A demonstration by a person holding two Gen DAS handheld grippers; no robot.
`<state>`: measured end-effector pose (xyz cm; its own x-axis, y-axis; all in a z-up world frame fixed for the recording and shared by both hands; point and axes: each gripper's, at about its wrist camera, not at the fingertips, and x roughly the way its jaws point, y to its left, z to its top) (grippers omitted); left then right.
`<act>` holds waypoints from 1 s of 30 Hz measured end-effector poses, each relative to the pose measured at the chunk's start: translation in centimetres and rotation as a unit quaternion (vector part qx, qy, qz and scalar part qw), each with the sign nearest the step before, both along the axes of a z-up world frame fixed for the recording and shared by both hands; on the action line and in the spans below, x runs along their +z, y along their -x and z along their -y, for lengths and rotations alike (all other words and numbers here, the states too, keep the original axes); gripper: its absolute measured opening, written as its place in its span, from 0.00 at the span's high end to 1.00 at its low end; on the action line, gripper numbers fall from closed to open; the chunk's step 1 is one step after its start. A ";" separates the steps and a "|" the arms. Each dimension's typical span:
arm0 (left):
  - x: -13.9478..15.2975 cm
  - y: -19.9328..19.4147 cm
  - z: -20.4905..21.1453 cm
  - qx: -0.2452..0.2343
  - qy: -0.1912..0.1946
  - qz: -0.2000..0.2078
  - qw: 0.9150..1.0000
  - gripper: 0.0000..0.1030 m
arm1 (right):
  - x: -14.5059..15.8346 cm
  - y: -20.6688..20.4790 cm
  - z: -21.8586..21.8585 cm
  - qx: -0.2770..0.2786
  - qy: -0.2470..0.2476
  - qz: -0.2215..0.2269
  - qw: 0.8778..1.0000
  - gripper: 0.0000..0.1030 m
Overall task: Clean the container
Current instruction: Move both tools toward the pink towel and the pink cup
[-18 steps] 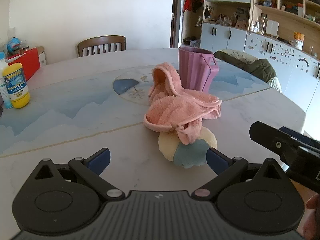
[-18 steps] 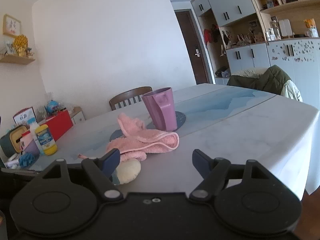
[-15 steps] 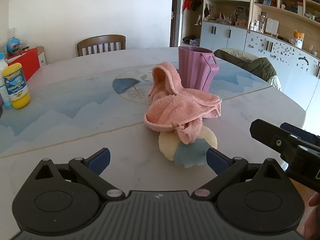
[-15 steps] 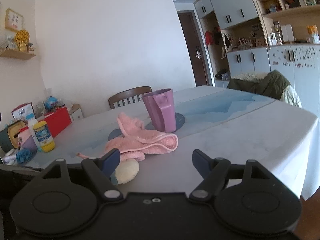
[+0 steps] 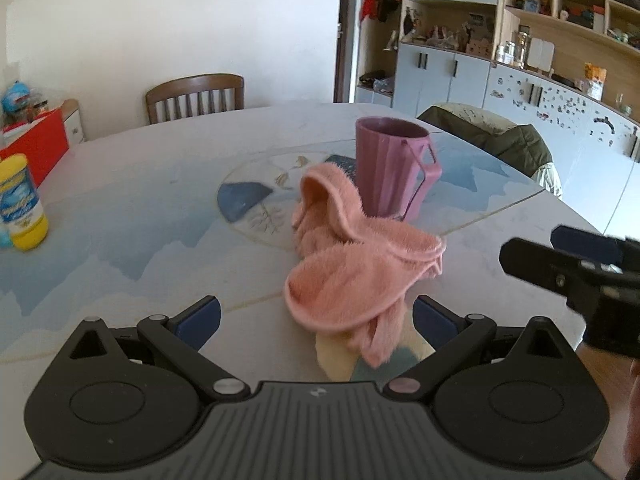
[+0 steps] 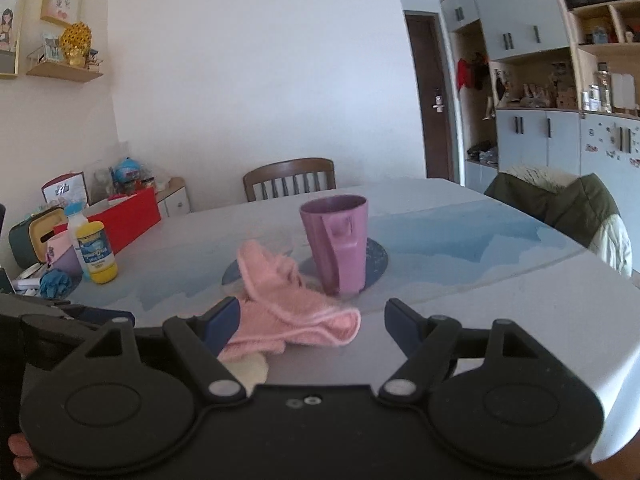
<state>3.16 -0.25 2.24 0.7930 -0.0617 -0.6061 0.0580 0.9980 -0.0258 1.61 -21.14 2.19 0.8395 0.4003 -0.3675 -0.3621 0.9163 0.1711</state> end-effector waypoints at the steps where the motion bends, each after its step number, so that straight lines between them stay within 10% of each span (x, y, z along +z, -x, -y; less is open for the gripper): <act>1: 0.2 -0.3 0.2 -0.001 -0.003 0.001 1.000 0.00 | 0.3 -0.5 0.2 0.002 0.001 -0.001 1.000 0.23; 30: -3.1 -9.3 2.7 -0.094 -0.036 -0.053 0.994 0.00 | 1.6 -12.4 -0.9 0.062 0.032 -0.070 0.995 0.27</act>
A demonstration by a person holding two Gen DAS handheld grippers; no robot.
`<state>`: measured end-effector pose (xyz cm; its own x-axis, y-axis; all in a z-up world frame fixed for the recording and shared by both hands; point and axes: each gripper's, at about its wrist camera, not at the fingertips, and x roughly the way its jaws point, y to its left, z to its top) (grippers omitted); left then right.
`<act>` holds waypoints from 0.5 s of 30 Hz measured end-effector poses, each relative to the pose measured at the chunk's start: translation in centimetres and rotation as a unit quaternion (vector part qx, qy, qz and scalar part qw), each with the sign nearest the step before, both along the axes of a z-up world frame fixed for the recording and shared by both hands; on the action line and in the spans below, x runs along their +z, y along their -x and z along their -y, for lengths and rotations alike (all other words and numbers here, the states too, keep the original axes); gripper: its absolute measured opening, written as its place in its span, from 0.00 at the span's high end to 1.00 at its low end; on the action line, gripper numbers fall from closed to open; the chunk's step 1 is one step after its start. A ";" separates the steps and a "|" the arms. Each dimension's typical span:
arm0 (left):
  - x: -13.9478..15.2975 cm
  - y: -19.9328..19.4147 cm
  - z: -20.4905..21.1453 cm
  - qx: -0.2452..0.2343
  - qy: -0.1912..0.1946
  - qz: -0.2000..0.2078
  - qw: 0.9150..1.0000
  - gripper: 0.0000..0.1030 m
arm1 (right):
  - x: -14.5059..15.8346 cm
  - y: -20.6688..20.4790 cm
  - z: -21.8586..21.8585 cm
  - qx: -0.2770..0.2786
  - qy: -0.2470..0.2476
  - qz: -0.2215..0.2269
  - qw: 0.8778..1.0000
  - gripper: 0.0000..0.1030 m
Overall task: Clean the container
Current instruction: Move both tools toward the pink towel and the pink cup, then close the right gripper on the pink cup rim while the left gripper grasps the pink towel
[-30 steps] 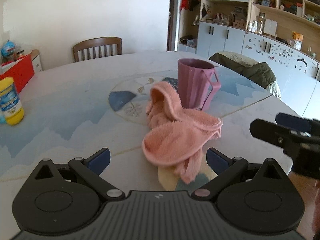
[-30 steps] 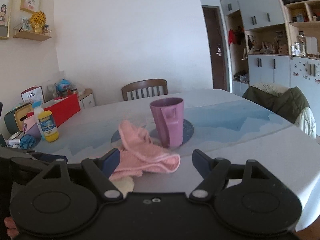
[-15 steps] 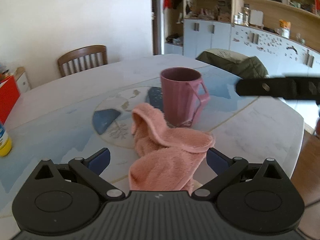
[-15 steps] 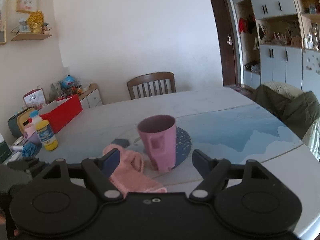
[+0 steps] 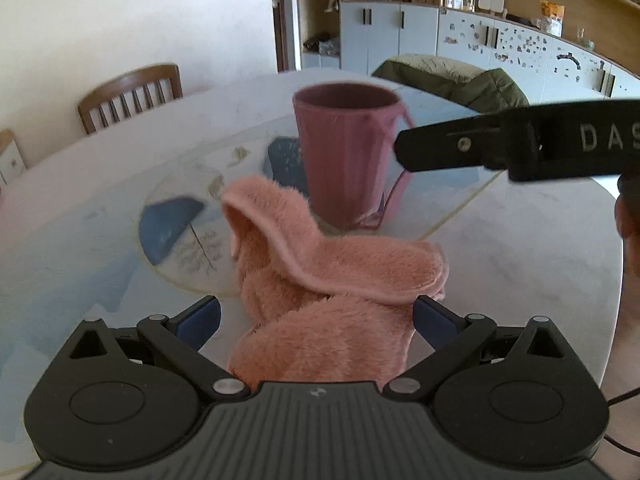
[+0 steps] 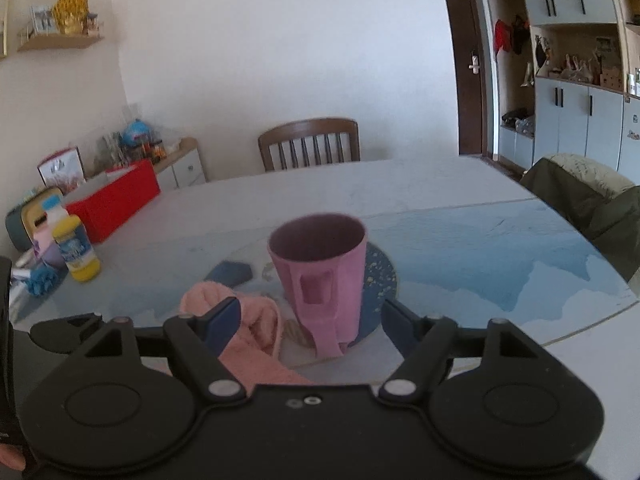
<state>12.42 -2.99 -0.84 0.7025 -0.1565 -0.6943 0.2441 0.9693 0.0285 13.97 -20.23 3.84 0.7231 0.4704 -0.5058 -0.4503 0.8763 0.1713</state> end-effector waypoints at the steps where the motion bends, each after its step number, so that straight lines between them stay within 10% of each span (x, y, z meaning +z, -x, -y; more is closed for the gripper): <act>1: -0.4 -0.2 -0.2 0.003 -0.001 -0.005 1.000 0.00 | -0.3 -0.2 -0.2 0.005 0.004 -0.001 1.000 0.27; 7: -1.6 -1.5 -0.6 0.000 0.001 -0.017 1.000 0.00 | -1.0 -1.5 -1.1 0.010 0.024 -0.010 1.000 0.31; 11: -1.0 -2.2 -0.8 -0.006 -0.001 -0.006 1.000 0.00 | -1.2 -2.2 -1.0 0.014 0.027 -0.022 0.999 0.64; 15: -1.8 -3.5 -0.6 -0.026 0.008 -0.029 0.999 0.00 | -1.5 -2.9 -0.6 0.008 0.021 -0.036 0.999 0.63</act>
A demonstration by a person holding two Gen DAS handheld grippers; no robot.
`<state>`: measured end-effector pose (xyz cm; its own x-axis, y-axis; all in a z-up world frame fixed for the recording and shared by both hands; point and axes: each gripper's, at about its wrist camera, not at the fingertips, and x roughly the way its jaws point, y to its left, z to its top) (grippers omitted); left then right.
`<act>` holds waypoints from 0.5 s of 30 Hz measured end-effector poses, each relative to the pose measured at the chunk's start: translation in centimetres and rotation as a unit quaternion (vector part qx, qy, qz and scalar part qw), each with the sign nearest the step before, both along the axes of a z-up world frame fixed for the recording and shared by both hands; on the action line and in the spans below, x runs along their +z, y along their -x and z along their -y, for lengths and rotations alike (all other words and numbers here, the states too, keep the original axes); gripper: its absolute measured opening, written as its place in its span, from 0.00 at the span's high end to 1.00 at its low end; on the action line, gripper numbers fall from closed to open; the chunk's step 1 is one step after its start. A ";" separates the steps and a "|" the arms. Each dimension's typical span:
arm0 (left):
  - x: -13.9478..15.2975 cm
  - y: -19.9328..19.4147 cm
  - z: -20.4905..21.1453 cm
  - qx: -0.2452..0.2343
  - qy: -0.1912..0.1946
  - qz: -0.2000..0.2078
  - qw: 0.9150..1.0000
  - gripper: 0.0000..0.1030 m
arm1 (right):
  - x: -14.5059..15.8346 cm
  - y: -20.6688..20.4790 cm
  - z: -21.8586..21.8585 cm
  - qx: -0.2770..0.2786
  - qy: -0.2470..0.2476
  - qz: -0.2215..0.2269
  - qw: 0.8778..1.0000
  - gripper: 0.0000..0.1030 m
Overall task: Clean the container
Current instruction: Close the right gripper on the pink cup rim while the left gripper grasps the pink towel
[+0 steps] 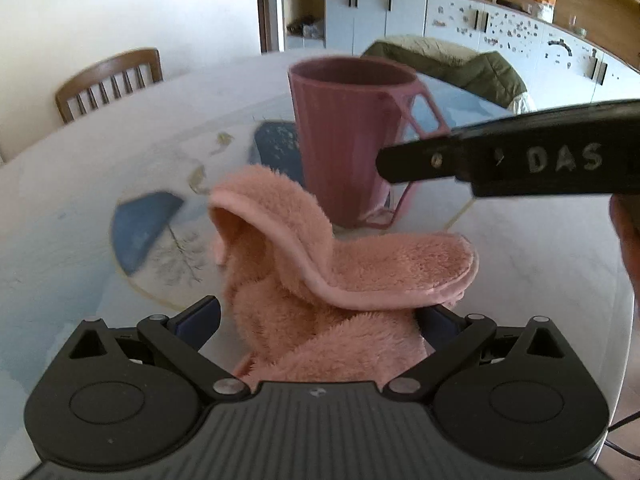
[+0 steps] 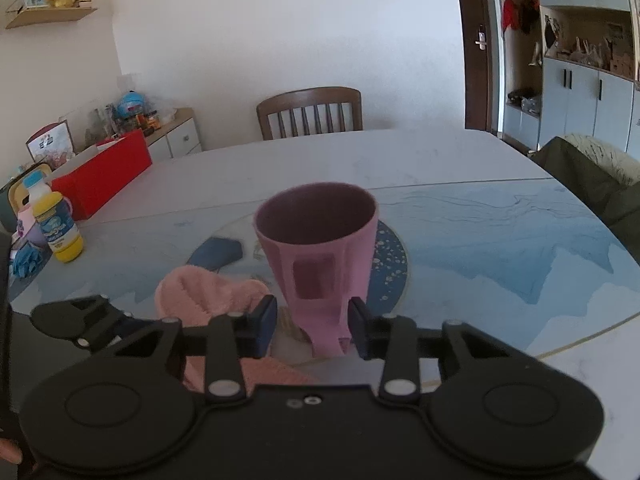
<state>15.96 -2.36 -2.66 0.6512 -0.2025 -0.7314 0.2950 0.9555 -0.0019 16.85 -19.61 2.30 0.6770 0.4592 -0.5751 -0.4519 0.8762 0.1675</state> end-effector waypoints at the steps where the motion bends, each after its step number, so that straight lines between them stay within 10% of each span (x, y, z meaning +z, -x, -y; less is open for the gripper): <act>1: -0.1 -0.2 -0.1 -0.002 0.008 -0.001 1.000 0.00 | 0.0 -0.1 0.0 -0.001 -0.001 0.000 1.000 0.63; 5: -0.3 -0.1 -0.3 -0.007 0.011 0.007 1.000 0.06 | 0.0 -0.2 0.1 0.003 -0.004 0.002 1.000 0.72; 9: 0.5 0.6 -0.1 -0.018 0.026 0.019 0.999 0.57 | 0.0 -0.4 0.0 0.002 -0.010 -0.002 1.000 0.77; 15: 1.3 1.4 -0.8 0.000 0.025 0.045 0.999 0.72 | 0.0 -0.2 0.8 0.002 -0.014 -0.004 1.000 0.77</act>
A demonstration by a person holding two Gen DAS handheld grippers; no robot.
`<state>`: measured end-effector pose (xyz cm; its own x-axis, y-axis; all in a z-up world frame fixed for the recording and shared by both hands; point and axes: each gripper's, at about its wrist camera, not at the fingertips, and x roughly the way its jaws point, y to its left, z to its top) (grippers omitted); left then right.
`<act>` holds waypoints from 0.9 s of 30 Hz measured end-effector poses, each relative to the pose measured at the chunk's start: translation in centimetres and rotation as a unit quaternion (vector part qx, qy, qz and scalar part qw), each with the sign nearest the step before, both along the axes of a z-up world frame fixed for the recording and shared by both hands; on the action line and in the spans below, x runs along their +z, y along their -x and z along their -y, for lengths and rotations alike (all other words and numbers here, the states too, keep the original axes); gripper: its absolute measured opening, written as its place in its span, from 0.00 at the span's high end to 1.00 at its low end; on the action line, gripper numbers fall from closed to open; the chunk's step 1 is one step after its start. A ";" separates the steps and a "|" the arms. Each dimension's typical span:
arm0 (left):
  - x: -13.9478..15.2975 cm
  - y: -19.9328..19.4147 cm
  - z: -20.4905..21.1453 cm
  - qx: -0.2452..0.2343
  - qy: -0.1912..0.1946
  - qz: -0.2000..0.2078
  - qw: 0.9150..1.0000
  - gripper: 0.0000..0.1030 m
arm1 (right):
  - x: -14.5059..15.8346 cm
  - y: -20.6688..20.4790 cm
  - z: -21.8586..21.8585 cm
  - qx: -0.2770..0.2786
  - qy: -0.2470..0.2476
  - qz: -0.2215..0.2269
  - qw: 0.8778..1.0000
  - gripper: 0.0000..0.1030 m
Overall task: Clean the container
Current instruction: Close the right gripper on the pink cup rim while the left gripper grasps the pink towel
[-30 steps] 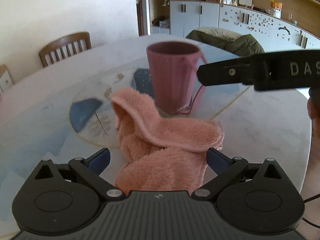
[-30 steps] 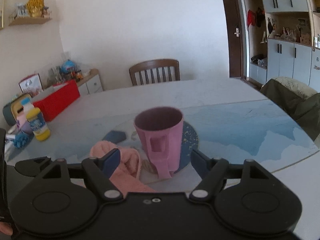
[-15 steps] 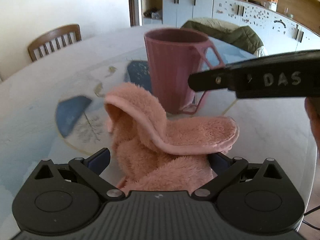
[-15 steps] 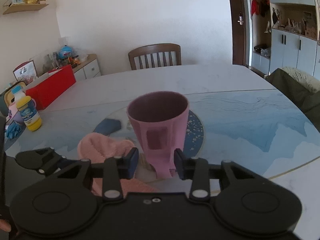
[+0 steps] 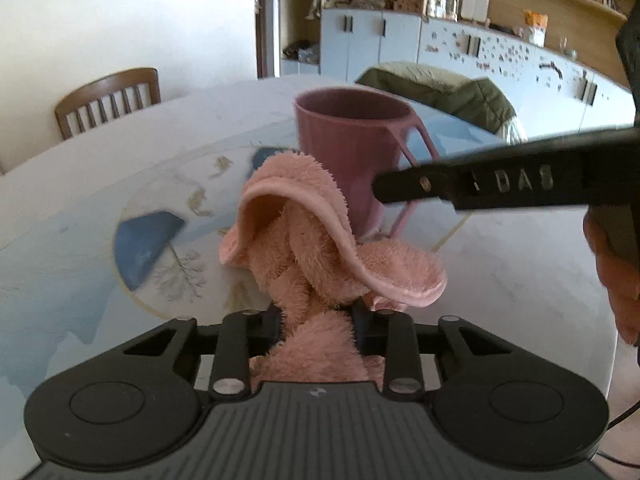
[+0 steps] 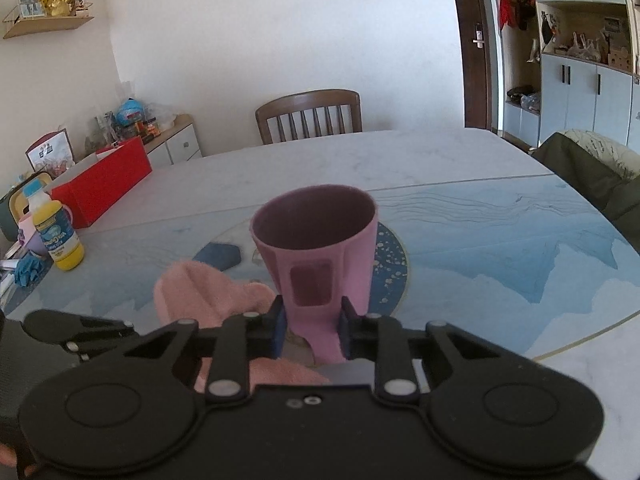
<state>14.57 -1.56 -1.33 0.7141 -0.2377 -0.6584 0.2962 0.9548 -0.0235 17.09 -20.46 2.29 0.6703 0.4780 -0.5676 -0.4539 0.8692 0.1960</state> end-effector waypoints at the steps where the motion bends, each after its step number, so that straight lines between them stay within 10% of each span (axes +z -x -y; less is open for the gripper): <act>1: 0.3 0.1 -0.2 0.002 0.006 0.003 1.000 0.72 | 0.0 0.1 0.2 0.003 -0.001 -0.002 1.000 0.77; 12: 5.0 1.4 -1.2 -0.022 0.076 0.049 0.996 0.74 | 1.0 2.3 1.8 0.050 -0.012 -0.009 0.999 0.77; 27: -1.1 -2.2 -1.1 0.006 0.041 -0.026 0.999 0.74 | 0.4 3.9 2.2 0.061 -0.003 -0.003 0.998 0.77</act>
<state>16.80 -0.49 -2.40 0.6825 -0.2848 -0.6731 0.2819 0.9523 -0.1171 13.14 -22.66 2.73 0.6041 0.5582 -0.5688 -0.5544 0.8071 0.2033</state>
